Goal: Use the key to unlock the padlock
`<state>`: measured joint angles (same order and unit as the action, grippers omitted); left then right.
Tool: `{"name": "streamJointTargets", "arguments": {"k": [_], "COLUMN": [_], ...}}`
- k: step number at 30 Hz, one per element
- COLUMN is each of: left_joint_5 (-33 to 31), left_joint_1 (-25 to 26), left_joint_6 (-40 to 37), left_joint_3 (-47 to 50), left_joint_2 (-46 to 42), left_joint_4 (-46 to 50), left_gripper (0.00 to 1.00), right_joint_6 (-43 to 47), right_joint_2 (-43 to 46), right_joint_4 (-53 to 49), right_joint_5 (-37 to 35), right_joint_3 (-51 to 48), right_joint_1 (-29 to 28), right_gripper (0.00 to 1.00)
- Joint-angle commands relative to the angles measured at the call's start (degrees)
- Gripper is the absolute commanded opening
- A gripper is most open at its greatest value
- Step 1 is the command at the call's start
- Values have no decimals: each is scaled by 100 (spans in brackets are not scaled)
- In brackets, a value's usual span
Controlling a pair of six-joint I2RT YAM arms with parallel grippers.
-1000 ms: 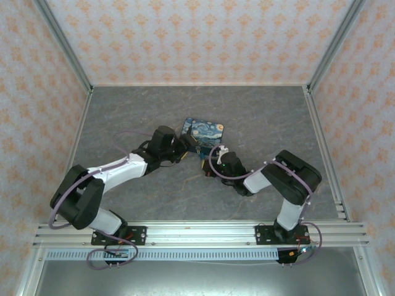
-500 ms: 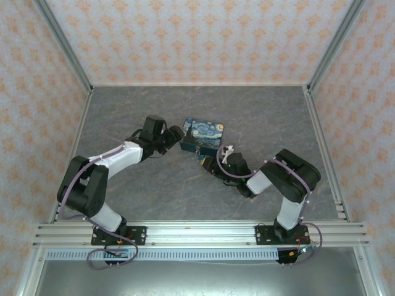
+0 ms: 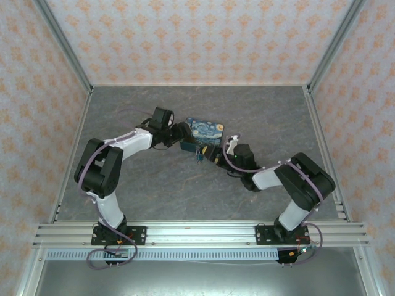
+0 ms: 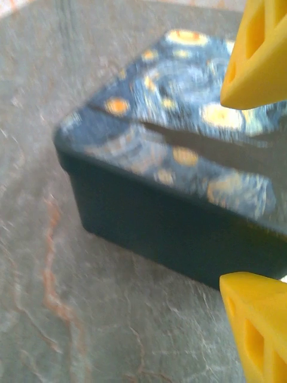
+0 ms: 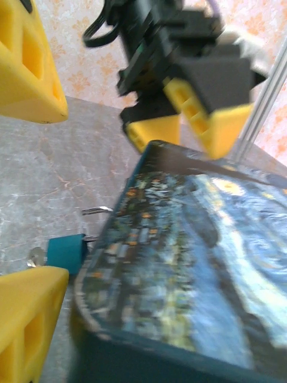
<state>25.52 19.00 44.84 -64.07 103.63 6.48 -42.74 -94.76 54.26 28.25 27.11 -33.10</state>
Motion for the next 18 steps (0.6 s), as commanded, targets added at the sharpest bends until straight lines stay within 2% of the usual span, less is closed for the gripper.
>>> {"name": "streamJointTargets", "arguments": {"k": [1,4,8,13,18], "left_joint_5": [102,61,-49,-205,-221], "left_joint_1": [-11,-1,72,187,250], "left_joint_6": [-191,-134,-32,144,349], "left_joint_3": [136,430,873,1249,1341], "left_joint_2": [-8,-90,-292,-456,-435], "left_joint_4": [219,125,51,-73,-245], "left_gripper": [68,64,62,62,62], "right_joint_6": [362,541,808,1098,932], "right_joint_2": [-107,-277,-444,-221,-387], "right_joint_4": [-105,-154,-112,53,678], "right_joint_5": [343,585,809,758,1149], "right_joint_3": [293,494,642,237,-133], "right_joint_1": [214,442,653,668,624], "right_gripper": [64,64,63,63,61]}}
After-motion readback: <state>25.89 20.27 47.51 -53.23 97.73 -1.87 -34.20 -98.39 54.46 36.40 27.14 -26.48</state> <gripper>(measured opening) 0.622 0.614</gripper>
